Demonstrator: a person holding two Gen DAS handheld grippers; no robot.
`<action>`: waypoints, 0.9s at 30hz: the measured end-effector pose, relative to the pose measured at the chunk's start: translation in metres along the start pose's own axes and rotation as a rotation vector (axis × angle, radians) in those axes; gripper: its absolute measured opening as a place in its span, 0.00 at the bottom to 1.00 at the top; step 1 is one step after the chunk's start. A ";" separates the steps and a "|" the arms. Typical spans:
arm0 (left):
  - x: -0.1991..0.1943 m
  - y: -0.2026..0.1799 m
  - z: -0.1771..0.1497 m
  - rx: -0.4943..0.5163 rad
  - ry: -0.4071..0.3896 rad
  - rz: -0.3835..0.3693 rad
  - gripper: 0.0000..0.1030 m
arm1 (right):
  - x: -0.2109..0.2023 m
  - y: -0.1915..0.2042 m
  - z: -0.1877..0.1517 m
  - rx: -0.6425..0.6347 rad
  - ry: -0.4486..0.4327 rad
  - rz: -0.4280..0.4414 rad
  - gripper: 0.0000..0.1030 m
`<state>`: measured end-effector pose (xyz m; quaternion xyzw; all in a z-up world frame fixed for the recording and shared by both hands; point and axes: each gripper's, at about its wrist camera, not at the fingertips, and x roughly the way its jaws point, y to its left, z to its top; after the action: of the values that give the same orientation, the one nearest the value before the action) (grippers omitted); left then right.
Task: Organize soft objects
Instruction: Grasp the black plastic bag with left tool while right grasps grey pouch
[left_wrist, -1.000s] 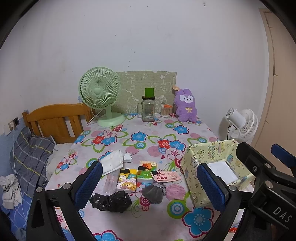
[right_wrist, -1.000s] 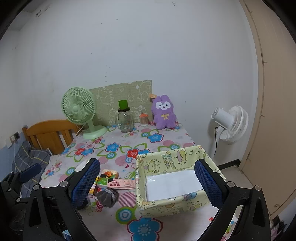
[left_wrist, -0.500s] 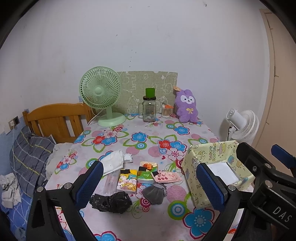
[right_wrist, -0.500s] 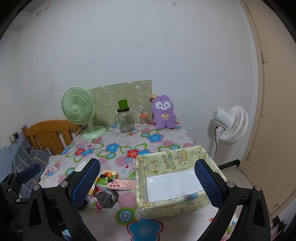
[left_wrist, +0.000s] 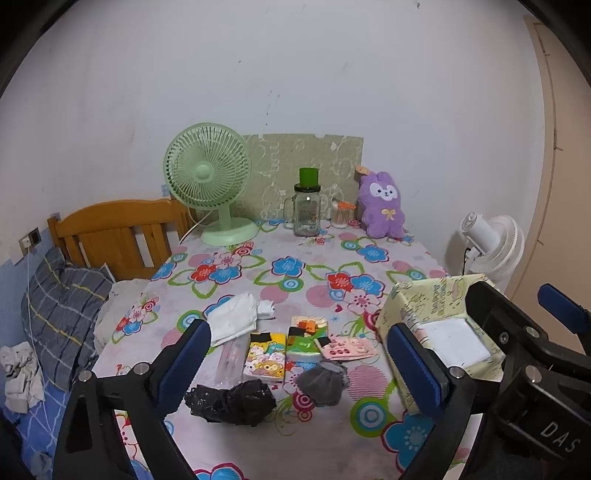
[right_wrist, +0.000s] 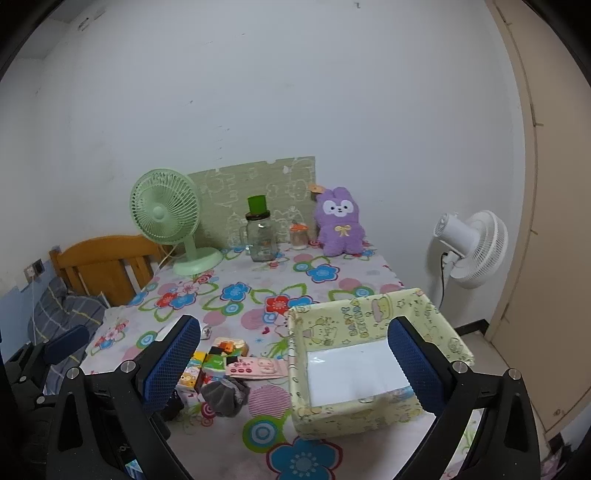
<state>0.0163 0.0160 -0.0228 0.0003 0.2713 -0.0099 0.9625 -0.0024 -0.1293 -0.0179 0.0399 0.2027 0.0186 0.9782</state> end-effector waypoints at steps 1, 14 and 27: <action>0.004 0.002 -0.001 -0.001 0.010 0.000 0.91 | 0.003 0.002 -0.001 -0.001 0.008 0.006 0.96; 0.035 0.032 -0.021 -0.004 0.094 0.010 0.86 | 0.042 0.039 -0.023 -0.010 0.089 0.063 0.92; 0.070 0.059 -0.052 -0.019 0.200 0.022 0.85 | 0.077 0.073 -0.055 -0.045 0.192 0.126 0.87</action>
<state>0.0501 0.0736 -0.1044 -0.0047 0.3662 0.0034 0.9305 0.0446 -0.0487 -0.0919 0.0288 0.2923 0.0884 0.9518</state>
